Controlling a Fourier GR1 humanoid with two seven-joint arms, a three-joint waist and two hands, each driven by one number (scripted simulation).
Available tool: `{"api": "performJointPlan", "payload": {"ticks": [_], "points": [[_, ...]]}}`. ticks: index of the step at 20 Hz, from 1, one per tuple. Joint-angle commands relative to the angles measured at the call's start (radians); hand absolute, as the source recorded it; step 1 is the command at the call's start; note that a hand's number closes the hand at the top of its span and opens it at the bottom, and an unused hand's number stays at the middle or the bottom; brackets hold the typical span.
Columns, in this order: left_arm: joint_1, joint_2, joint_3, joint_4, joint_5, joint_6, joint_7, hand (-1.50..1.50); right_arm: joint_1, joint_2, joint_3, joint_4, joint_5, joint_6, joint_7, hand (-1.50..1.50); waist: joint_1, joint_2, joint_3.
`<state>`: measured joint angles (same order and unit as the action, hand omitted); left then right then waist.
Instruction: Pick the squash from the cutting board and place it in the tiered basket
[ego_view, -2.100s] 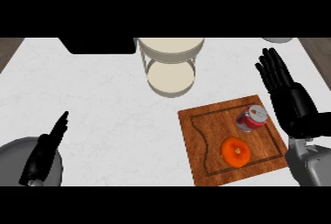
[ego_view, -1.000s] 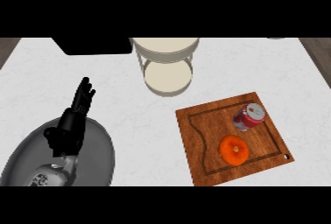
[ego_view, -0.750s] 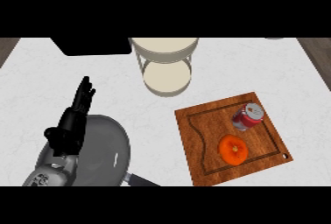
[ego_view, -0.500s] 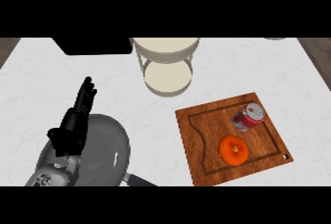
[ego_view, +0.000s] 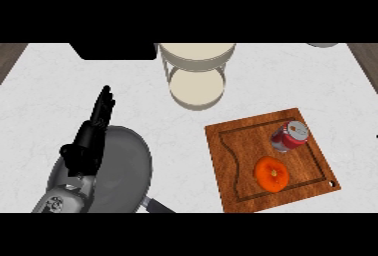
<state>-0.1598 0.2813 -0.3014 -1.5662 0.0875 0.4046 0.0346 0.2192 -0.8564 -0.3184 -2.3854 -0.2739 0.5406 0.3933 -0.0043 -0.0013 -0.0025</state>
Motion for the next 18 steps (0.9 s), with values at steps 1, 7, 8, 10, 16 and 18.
{"api": "performJointPlan", "payload": {"ticks": [1, 7, 8, 10, 16, 18], "points": [[-0.009, -0.023, 0.008, 0.033, -0.014, -0.019, -0.035, 0.00, -0.081, -0.032, 0.096, -0.124, -0.022, -0.060, 0.239, -1.50, 0.010, 0.003, 0.000], [-0.008, -0.047, -0.002, -0.006, -0.053, 0.004, 0.014, 0.00, -0.171, -0.032, 0.260, -0.158, 0.049, -0.064, 0.368, -1.50, 0.008, 0.000, 0.001], [-0.028, -0.069, -0.012, 0.055, -0.069, 0.002, -0.006, 0.00, -0.194, -0.041, 0.270, -0.156, 0.021, -0.067, 0.411, -1.50, 0.003, 0.001, 0.001], [0.035, -0.052, 0.024, 0.031, -0.043, -0.026, -0.048, 0.00, -0.229, -0.006, 0.334, -0.073, 0.109, -0.039, 0.386, -1.50, 0.011, 0.002, 0.002], [0.022, -0.086, 0.013, 0.013, -0.090, -0.022, -0.013, 0.00, -0.289, -0.001, 0.370, -0.060, 0.062, 0.016, 0.521, -1.50, 0.006, 0.001, 0.002], [-0.025, -0.079, 0.062, 0.065, -0.051, -0.063, -0.023, 0.00, -0.308, -0.004, 0.389, -0.090, 0.061, 0.007, 0.582, -1.50, 0.003, 0.001, 0.001]]}}
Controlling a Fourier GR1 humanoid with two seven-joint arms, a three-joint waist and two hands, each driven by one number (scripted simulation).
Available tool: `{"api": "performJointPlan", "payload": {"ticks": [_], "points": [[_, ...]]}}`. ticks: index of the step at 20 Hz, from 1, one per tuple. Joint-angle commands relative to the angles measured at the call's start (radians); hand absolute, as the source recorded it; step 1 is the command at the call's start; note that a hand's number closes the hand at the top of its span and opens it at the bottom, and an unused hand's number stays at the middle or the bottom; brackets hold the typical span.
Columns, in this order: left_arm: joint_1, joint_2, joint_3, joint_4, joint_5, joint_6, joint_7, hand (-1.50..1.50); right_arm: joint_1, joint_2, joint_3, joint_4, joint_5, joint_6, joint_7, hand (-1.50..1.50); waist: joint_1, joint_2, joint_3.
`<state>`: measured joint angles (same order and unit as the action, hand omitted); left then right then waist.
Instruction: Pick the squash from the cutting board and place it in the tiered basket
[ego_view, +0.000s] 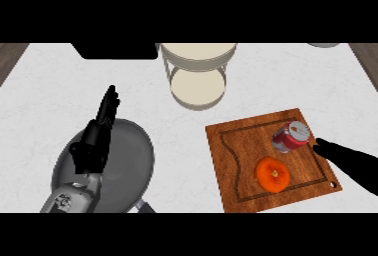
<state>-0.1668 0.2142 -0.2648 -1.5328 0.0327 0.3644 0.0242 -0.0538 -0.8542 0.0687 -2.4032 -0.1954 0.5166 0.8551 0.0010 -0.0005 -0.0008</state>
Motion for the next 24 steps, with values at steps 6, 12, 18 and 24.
{"api": "performJointPlan", "payload": {"ticks": [6, 12, 18, 24], "points": [[0.007, -0.035, 0.027, 0.038, -0.032, -0.015, -0.027, 0.00, -0.030, 0.064, 0.114, 0.001, 0.241, 0.060, 0.032, -1.50, 0.003, 0.001, 0.001], [-0.033, -0.067, 0.028, -0.005, -0.076, -0.002, 0.064, 0.00, 0.020, 0.102, 0.117, -0.052, 0.308, 0.132, 0.011, -1.50, -0.002, 0.000, 0.001], [0.010, -0.042, 0.080, 0.061, -0.032, -0.089, -0.068, 0.00, -0.044, 0.125, 0.189, 0.019, 0.473, 0.183, -0.125, -1.50, 0.002, 0.001, 0.001], [-0.018, -0.044, 0.096, -0.014, -0.058, -0.086, 0.043, 0.00, 0.019, 0.178, 0.163, 0.146, 0.677, 0.123, -0.269, -1.50, -0.001, 0.001, 0.002]]}}
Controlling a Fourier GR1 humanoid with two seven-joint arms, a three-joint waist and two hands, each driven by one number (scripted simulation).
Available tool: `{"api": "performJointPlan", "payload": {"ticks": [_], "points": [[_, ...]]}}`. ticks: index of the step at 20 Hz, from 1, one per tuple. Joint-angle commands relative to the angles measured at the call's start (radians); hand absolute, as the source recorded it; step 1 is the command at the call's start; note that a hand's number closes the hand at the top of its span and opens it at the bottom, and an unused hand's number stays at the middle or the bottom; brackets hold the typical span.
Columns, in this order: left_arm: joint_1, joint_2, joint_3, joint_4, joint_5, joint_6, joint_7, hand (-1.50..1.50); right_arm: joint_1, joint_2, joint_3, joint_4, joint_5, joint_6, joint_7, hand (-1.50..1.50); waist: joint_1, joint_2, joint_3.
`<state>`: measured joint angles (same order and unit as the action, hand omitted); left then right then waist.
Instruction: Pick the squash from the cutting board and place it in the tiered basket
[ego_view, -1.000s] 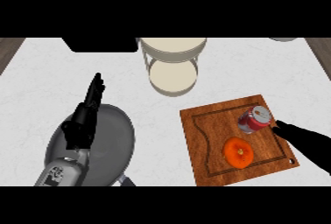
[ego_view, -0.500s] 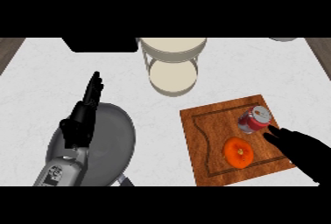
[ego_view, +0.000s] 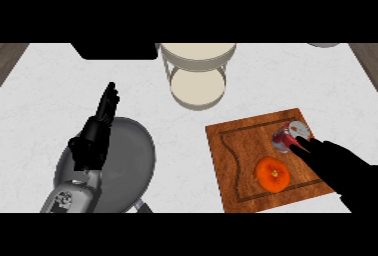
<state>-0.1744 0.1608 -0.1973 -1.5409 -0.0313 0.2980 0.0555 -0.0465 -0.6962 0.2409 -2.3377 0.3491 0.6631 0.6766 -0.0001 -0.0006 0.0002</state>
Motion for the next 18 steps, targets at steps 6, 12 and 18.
{"api": "performJointPlan", "payload": {"ticks": [6, 12, 18], "points": [[-0.044, -0.012, 0.060, 0.024, -0.014, -0.039, 0.024, 0.00, 0.034, 0.083, -0.060, 0.113, 0.153, 0.019, -0.106, -1.50, -0.001, 0.001, 0.000], [0.056, -0.034, 0.040, -0.047, -0.046, -0.044, 0.002, 0.00, 0.060, 0.143, -0.070, 0.200, 0.217, 0.017, -0.214, -1.50, 0.002, 0.000, 0.000], [0.002, -0.038, 0.087, -0.008, -0.047, -0.081, 0.007, 0.00, 0.119, 0.195, -0.060, 0.138, 0.282, 0.033, -0.277, -1.50, -0.002, 0.000, 0.000]]}}
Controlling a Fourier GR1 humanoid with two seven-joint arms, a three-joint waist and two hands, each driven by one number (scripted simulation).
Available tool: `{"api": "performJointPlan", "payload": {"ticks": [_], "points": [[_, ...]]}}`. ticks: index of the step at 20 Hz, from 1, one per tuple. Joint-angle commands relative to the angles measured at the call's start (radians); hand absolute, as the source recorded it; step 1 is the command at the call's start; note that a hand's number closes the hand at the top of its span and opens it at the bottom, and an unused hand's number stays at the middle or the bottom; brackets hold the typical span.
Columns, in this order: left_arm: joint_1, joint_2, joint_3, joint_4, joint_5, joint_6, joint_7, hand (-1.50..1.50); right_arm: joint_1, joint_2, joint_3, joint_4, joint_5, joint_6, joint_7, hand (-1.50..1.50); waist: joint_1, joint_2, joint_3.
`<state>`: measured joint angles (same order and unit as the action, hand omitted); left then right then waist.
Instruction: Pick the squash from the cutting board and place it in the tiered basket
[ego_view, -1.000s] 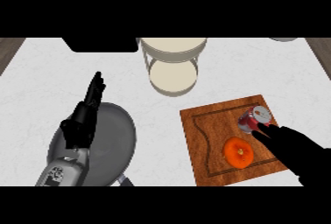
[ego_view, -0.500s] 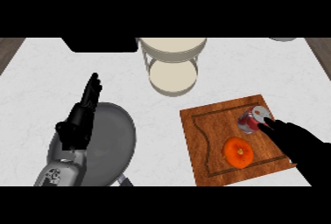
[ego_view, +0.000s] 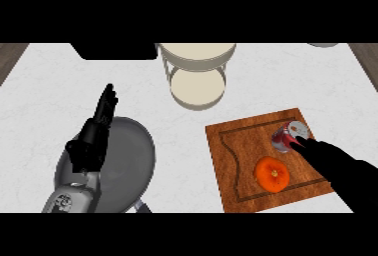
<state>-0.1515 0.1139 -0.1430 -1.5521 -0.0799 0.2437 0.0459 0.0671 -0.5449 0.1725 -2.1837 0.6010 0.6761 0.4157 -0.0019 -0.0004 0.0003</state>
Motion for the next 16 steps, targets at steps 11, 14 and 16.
{"api": "performJointPlan", "payload": {"ticks": [11, 14, 16], "points": [[-0.019, -0.014, 0.068, 0.016, 0.001, -0.070, -0.004, 0.00, 0.020, 0.142, 0.059, 0.092, 0.155, 0.004, -0.094, -1.50, -0.001, 0.000, 0.000], [0.048, -0.008, 0.038, -0.090, -0.036, -0.055, 0.041, 0.00, -0.158, 0.177, 0.004, 0.203, 0.110, 0.089, -0.042, -1.50, 0.010, 0.000, 0.000], [0.030, -0.025, 0.074, 0.023, -0.020, -0.070, -0.065, 0.00, -0.032, 0.165, 0.045, 0.169, 0.194, 0.012, -0.127, -1.50, 0.001, 0.000, 0.000]]}}
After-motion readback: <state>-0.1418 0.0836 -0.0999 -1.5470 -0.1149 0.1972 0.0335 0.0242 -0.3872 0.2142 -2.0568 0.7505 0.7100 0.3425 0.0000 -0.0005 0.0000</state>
